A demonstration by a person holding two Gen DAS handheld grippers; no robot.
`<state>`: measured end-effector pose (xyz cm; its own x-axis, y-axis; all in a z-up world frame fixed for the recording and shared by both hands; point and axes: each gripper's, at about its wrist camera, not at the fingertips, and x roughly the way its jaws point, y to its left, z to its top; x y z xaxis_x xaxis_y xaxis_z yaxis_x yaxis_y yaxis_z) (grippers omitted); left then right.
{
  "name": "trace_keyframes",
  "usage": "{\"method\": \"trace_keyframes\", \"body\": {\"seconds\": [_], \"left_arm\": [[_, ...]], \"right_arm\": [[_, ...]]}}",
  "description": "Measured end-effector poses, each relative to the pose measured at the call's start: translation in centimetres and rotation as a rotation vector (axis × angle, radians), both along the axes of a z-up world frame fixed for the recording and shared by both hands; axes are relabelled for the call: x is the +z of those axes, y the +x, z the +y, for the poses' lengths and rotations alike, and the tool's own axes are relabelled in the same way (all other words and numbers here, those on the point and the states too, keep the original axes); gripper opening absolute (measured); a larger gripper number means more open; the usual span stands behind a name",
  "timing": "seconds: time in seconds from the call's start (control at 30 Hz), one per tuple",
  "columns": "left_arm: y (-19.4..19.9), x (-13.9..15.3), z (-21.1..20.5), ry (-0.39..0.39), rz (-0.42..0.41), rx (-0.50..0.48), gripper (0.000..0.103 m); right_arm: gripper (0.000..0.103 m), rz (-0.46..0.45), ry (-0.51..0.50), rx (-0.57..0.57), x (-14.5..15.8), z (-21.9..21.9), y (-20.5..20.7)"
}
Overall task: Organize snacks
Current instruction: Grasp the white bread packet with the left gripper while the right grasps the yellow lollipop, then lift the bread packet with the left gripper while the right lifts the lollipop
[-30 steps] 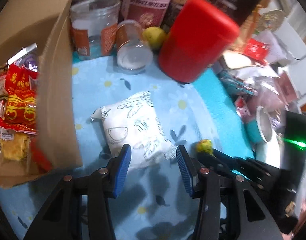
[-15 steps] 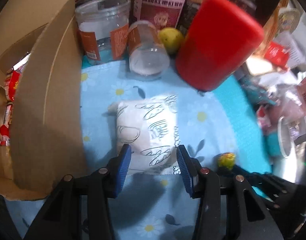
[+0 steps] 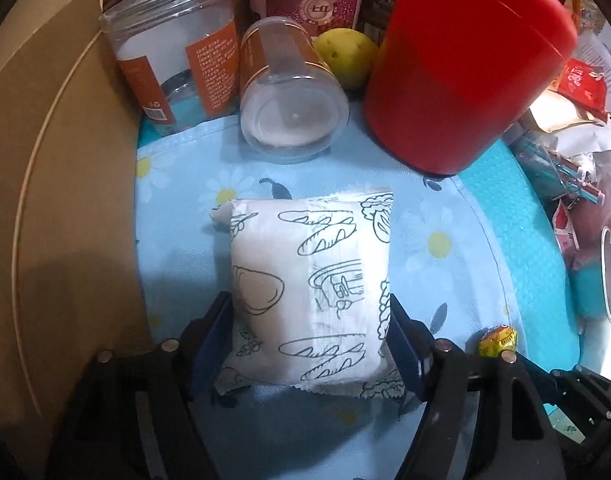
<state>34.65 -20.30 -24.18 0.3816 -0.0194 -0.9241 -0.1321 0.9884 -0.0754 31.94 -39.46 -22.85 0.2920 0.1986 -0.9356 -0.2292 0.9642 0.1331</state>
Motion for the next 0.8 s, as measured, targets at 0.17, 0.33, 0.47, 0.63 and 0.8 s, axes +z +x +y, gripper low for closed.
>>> {"method": "trace_keyframes", "body": {"seconds": [0.17, 0.33, 0.47, 0.63, 0.8], "left_arm": [[-0.8, 0.1, 0.0, -0.020, -0.010, -0.043, 0.061], [-3.2, 0.0, -0.8, -0.041, 0.018, -0.083, 0.059], [-5.8, 0.0, -0.6, -0.045, 0.047, -0.104, 0.059], [-10.1, -0.2, 0.1, -0.042, 0.084, -0.120, 0.059], [-14.2, 0.1, 0.9, -0.037, 0.122, -0.125, 0.059]], "right_arm": [[0.014, -0.010, 0.000, -0.010, 0.0, 0.4, -0.6], [0.008, 0.018, 0.030, -0.017, -0.1, 0.3, -2.0], [0.008, 0.039, 0.042, 0.003, -0.2, 0.8, -4.1], [0.008, 0.068, 0.057, 0.026, -0.3, 2.1, -7.5], [0.008, 0.099, 0.073, 0.064, -0.4, 3.4, -11.4]]}}
